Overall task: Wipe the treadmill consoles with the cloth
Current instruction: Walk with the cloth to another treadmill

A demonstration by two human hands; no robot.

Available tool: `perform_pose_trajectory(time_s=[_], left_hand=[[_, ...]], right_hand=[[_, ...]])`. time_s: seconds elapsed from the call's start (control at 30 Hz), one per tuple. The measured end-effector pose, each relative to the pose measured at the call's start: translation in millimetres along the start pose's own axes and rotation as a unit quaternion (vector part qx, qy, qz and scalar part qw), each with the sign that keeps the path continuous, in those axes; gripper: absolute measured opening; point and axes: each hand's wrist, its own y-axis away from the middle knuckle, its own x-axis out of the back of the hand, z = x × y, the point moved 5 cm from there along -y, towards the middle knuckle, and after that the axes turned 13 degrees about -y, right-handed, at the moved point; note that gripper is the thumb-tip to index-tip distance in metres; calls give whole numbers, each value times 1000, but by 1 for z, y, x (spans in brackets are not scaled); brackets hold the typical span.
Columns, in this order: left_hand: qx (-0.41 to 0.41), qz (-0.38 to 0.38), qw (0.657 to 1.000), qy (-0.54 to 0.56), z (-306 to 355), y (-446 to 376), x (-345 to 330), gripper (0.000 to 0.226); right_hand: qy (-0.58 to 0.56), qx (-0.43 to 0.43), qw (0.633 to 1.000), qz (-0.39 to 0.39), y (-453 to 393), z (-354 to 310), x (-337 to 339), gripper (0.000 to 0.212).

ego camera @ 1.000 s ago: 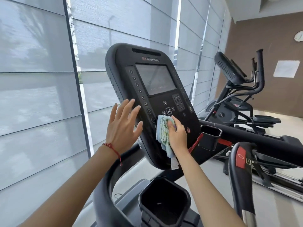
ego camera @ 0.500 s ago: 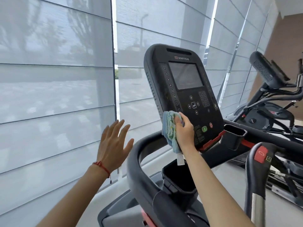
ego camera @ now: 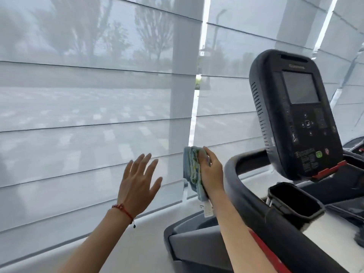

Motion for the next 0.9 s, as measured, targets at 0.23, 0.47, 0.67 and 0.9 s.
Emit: perform_pose_trajectory(time_s=[0.23, 0.47, 0.67, 0.9], left_hand=[[78, -51, 994, -51, -105, 86, 19, 66], [185, -82, 972, -119, -186, 165, 64, 66], [290, -95, 933, -189, -219, 224, 117, 67], [363, -100, 893, -248, -207, 278, 164, 67]], right_hand=[[-22, -66, 994, -86, 69, 38, -113, 45], [-56, -104, 974, -192, 126, 45, -207, 41], [-88, -114, 942, -304, 174, 32, -273, 40], [-114, -142, 895, -406, 227, 28, -305, 38]])
